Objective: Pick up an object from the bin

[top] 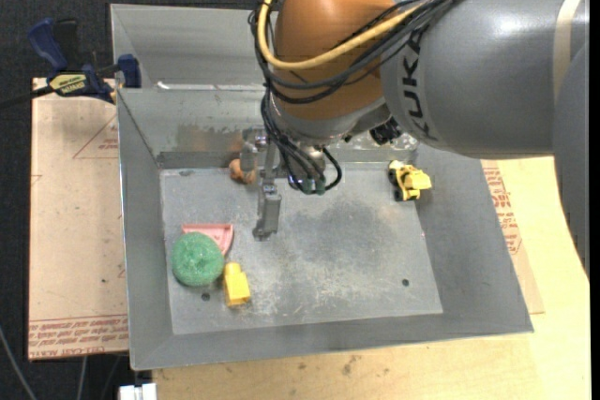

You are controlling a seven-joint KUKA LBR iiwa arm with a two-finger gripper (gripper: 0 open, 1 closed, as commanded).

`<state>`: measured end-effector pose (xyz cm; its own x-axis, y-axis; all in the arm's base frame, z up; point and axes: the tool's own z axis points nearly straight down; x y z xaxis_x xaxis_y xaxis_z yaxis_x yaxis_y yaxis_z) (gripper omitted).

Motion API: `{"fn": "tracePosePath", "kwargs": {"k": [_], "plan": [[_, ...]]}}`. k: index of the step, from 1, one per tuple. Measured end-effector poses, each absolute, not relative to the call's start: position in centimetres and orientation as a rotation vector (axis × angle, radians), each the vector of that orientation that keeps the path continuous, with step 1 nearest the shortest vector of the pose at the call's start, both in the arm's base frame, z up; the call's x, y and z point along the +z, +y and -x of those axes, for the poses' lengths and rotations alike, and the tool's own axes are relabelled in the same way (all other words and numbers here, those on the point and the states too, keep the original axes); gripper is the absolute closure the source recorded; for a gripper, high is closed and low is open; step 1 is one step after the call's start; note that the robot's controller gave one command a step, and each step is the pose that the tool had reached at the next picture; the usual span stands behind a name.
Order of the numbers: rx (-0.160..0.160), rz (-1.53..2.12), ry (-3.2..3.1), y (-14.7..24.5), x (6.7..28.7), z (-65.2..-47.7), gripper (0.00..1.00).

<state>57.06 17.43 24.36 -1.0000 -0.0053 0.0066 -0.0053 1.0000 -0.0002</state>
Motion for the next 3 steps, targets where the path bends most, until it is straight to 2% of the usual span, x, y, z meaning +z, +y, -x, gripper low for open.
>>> {"fn": "tracePosePath", "kwargs": {"k": [1, 2, 3], "plan": [[-0.002, -0.001, -3.143, 17.3, 24.9, -57.2, 0.0], [-0.003, 0.192, -3.139, 18.4, 18.1, -55.8, 0.0], [-0.002, 0.167, -3.135, 20.7, 15.9, -54.5, 0.0]]}}
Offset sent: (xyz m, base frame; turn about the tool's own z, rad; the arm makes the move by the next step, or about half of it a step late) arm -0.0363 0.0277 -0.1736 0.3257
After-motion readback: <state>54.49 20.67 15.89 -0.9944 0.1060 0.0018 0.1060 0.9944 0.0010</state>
